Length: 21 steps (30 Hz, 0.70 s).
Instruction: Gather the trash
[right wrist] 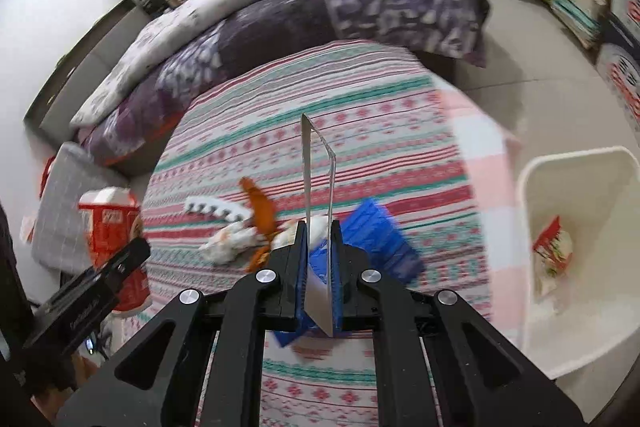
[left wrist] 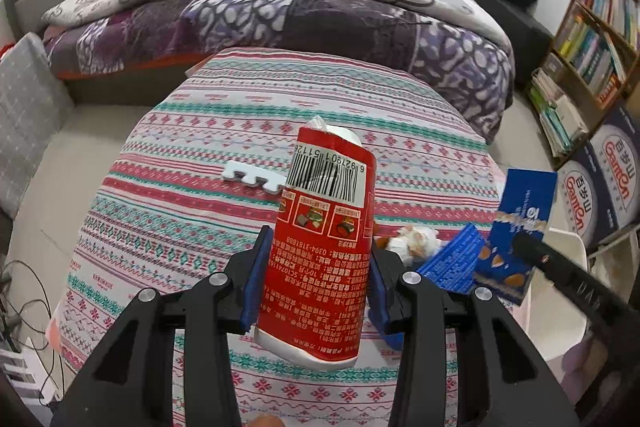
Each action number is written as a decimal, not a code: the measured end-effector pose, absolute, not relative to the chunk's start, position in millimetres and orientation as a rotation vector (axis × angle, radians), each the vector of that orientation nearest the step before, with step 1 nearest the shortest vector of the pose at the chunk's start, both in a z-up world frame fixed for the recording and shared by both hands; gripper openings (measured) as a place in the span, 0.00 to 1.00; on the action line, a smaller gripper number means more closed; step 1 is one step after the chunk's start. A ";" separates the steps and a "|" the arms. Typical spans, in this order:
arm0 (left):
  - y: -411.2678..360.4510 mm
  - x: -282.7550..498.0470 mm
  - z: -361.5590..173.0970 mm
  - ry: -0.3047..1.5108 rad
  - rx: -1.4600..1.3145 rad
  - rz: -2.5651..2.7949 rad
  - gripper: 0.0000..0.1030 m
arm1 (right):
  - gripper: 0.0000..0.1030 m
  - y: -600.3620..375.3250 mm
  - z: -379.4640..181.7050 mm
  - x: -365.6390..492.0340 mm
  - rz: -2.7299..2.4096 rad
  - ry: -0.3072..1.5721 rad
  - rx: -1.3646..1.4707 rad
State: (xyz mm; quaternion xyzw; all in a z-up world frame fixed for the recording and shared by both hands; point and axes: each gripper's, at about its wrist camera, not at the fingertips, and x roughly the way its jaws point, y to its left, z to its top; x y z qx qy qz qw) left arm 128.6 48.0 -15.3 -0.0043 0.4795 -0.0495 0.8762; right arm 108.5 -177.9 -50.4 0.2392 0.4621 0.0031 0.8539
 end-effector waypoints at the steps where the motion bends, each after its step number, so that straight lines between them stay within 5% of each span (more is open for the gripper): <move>1: 44.5 127.8 -15.2 0.999 -0.003 -0.109 0.41 | 0.10 -184.4 -50.3 107.3 -0.012 0.971 0.508; 16: -13.2 117.9 -19.8 0.990 0.067 -0.203 0.41 | 0.11 -278.3 -66.5 80.6 -0.305 1.031 0.563; 19: -29.8 114.1 -22.1 0.989 0.084 -0.234 0.41 | 0.19 -293.2 -67.8 72.8 -0.370 1.043 0.555; 21: -40.3 111.6 -23.4 0.987 0.095 -0.257 0.41 | 0.37 -305.7 -67.3 66.9 -0.416 1.038 0.552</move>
